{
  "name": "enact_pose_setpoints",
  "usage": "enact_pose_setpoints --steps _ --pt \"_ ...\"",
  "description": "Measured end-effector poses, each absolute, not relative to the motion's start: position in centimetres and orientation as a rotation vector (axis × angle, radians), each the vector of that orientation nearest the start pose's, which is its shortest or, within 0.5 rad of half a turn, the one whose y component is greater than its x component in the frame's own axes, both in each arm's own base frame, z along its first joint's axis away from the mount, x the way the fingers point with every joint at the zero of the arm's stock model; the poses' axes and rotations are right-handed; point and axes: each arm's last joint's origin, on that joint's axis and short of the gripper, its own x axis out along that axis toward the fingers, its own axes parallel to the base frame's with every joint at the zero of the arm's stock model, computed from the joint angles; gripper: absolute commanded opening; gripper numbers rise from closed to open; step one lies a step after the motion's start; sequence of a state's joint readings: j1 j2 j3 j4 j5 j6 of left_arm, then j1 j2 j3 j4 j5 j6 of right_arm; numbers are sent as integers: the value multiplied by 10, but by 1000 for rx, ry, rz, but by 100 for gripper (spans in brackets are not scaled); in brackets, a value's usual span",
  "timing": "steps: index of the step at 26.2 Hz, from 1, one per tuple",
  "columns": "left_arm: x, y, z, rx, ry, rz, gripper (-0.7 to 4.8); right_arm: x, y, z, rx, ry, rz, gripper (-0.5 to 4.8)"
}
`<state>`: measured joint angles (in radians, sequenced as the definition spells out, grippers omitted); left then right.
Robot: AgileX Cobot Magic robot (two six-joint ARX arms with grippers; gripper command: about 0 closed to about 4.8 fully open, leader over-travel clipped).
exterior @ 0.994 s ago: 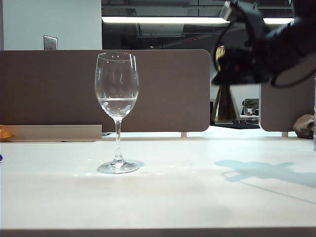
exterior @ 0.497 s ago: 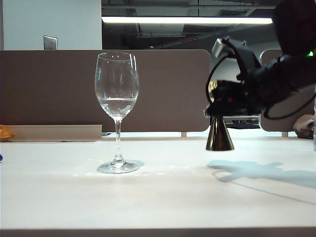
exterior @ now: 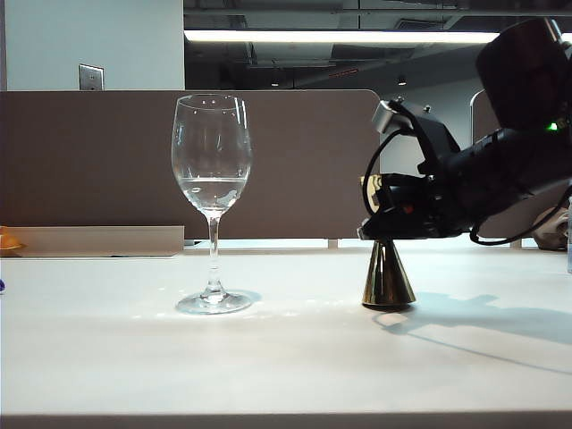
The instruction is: Pick up the jigger and pour the water inside into the glass.
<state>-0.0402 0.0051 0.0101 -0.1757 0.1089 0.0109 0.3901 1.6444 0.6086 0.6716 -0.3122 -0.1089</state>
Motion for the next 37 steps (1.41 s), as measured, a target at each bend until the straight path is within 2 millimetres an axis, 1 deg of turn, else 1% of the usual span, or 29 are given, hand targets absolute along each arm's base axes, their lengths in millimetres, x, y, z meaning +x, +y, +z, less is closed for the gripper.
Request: enact_pose_setpoints --steps 7,10,18,19,22,24,27,30,32,35,37 --pt "96 -7 150 5 170 -150 -5 279 128 149 -119 329 726 5" --pt "96 -7 150 5 170 -150 -5 279 128 149 -119 329 727 55" --pt "96 -7 150 5 170 -150 -5 279 128 149 -119 331 727 59" --pt "96 -7 150 5 170 -150 -5 279 128 149 -119 332 727 66" --pt "96 -7 150 5 170 -150 -5 278 128 148 -119 332 727 108" --pt "96 -7 150 5 170 -150 -5 274 126 141 -118 362 728 108" --pt "96 -7 150 5 170 -150 -5 272 126 141 -118 358 728 110" --pt "96 -7 150 5 170 -150 -5 272 126 140 -118 360 728 173" --pt "96 -7 150 5 170 -150 -5 270 125 137 -119 389 727 220" --pt "96 -7 150 5 170 -150 -5 268 126 136 -128 410 708 257" --pt "96 -7 150 5 170 -150 -5 268 126 141 -131 389 696 275"
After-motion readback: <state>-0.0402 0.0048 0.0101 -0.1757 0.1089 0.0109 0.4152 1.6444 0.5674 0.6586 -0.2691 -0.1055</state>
